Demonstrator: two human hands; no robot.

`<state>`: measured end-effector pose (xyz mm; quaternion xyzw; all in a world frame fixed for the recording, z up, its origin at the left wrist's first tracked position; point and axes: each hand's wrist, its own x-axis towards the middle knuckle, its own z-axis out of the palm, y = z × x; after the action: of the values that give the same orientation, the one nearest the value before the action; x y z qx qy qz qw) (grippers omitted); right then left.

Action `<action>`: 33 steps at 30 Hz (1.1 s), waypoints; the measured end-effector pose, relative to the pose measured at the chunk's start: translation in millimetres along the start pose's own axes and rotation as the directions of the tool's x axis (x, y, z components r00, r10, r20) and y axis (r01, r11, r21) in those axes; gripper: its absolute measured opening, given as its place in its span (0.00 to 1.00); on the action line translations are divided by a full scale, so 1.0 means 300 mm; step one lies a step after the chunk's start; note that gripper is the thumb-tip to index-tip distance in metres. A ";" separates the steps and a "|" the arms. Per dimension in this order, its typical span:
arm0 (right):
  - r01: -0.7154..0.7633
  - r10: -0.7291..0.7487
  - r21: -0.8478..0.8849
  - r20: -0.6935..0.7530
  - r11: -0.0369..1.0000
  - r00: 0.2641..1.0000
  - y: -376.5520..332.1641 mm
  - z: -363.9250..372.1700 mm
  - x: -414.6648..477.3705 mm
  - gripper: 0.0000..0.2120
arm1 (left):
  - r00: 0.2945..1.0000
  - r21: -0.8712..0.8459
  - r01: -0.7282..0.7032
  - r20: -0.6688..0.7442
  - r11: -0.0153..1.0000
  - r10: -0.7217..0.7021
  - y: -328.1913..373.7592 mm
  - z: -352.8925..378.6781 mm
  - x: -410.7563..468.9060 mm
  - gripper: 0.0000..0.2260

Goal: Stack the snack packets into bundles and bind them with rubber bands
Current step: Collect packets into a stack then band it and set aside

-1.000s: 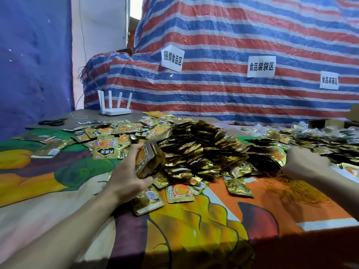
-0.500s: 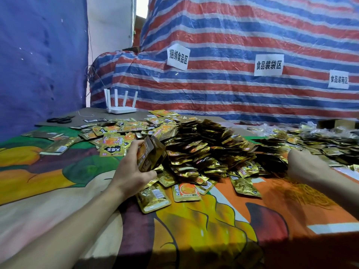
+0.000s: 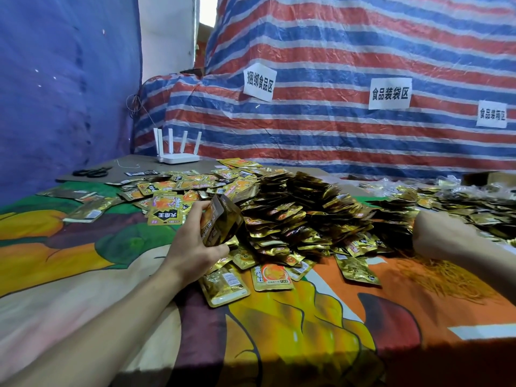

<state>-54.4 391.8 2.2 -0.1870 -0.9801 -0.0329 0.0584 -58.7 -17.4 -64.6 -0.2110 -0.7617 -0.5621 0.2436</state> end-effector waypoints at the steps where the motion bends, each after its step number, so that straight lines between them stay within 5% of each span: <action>1: 0.032 -0.034 -0.043 -0.043 0.999 0.998 -0.011 -0.032 -0.006 0.12 | 1.000 -0.002 0.001 0.000 1.000 -0.001 0.005 -0.001 0.000 0.30; 4: 0.020 -0.022 -0.031 -0.063 0.999 0.998 -0.040 -0.069 -0.006 0.05 | 1.000 -0.014 0.006 0.016 1.000 -0.006 -0.002 0.001 0.003 0.31; 7: 0.056 -0.056 0.052 0.005 0.997 0.998 -0.051 -0.042 0.007 0.10 | 1.000 -0.013 0.016 0.017 1.000 -0.016 -0.004 -0.001 0.004 0.31; 10: 0.174 -0.151 0.281 -0.101 0.944 0.983 -0.084 -0.067 0.012 0.10 | 0.999 -0.047 0.050 0.017 0.998 -0.049 -0.002 0.001 0.007 0.28; 12: 0.254 -0.230 0.557 -0.115 0.791 0.966 -0.135 -0.078 0.002 0.10 | 0.995 -0.145 0.099 0.024 0.984 -0.097 0.003 0.002 0.010 0.24; 15: 0.235 -0.347 0.885 -0.090 0.401 0.934 -0.240 -0.098 -0.044 0.10 | 0.983 -0.272 0.182 0.035 0.945 -0.179 0.017 -0.008 0.018 0.18; 18: 0.183 -0.505 0.978 -0.110 0.096 0.856 -0.392 -0.106 -0.108 0.10 | 0.955 -0.433 0.290 0.077 0.854 -0.285 0.031 -0.019 0.028 0.24; 20: 0.141 -0.585 0.989 -0.139 -0.043 0.799 -0.512 -0.094 -0.144 0.10 | 0.925 -0.518 0.376 0.160 0.768 -0.345 0.038 -0.028 0.032 0.34; 22: 0.090 -0.639 0.984 -0.170 -0.155 0.751 -0.632 -0.073 -0.174 0.10 | 0.901 -0.568 0.430 0.229 0.702 -0.367 0.051 -0.035 0.033 0.32; 26: 0.068 -0.666 0.969 -0.213 -0.237 0.715 -0.841 -0.033 -0.209 0.10 | 0.880 -0.606 0.460 0.213 0.649 -0.425 0.079 -0.049 0.033 0.15; 33: 0.102 -0.567 0.961 -0.236 -0.259 0.789 -0.937 0.040 -0.210 0.12 | 0.862 -0.506 0.464 0.068 0.727 -0.503 0.087 -0.050 0.037 0.14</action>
<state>-101.6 109.2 -29.7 0.2066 -0.6632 0.7193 0.0098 -49.9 -24.0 -34.4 -0.0407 -0.6057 -0.7929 0.0526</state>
